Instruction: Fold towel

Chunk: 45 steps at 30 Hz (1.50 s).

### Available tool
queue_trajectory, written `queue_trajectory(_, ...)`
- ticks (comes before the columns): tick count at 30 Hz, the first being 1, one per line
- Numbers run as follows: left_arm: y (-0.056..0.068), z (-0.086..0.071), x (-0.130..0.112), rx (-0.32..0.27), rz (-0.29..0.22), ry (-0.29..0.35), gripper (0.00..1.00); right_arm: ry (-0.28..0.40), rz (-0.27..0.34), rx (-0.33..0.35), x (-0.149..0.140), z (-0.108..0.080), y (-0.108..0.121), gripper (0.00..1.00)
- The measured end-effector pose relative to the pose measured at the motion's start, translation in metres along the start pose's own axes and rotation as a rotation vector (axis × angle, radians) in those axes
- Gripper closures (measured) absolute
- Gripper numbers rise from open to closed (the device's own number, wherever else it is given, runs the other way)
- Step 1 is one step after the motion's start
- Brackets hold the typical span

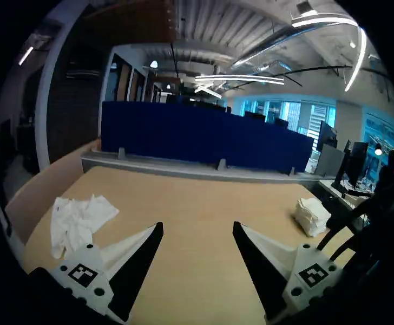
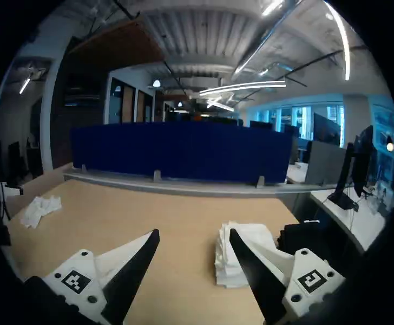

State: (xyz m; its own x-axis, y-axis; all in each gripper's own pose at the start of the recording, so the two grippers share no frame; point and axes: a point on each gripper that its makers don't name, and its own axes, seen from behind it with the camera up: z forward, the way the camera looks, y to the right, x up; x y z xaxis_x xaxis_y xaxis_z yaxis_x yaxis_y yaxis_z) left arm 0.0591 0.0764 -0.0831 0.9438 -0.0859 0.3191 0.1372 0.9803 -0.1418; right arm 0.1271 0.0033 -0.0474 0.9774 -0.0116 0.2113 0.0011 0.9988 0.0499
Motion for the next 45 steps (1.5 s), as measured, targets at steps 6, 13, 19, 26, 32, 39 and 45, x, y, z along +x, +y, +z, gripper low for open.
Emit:
queue_trajectory(6, -0.006, 0.005, 0.01, 0.023, 0.027, 0.111, 0.05, 0.092, 0.038, -0.005, 0.014, -0.005, -0.003, 0.0)
queue_trajectory(13, -0.007, 0.012, 0.004, 0.043, 0.06, 0.18, 0.05, 0.092, 0.028, 0.007, 0.006, -0.005, -0.011, 0.0)
queue_trajectory(19, -0.007, 0.018, -0.007, 0.072, 0.077, 0.208, 0.05, 0.059, 0.042, 0.025, 0.0, -0.002, -0.015, 0.0)
queue_trajectory(26, -0.009, 0.031, -0.022, 0.098, 0.093, 0.252, 0.05, 0.034, 0.025, -0.006, 0.005, 0.011, 0.006, 0.0)
queue_trajectory(32, -0.025, 0.046, -0.04, 0.136, 0.119, 0.266, 0.05, 0.044, -0.014, -0.02, 0.01, 0.028, 0.014, 0.0)
queue_trajectory(39, -0.047, 0.061, -0.058, 0.156, 0.136, 0.293, 0.05, 0.055, -0.056, -0.004, 0.004, 0.046, -0.003, 0.0)
queue_trajectory(45, -0.068, 0.073, -0.074, 0.171, 0.127, 0.302, 0.05, 0.051, -0.075, 0.012, -0.012, 0.058, -0.018, 0.0)
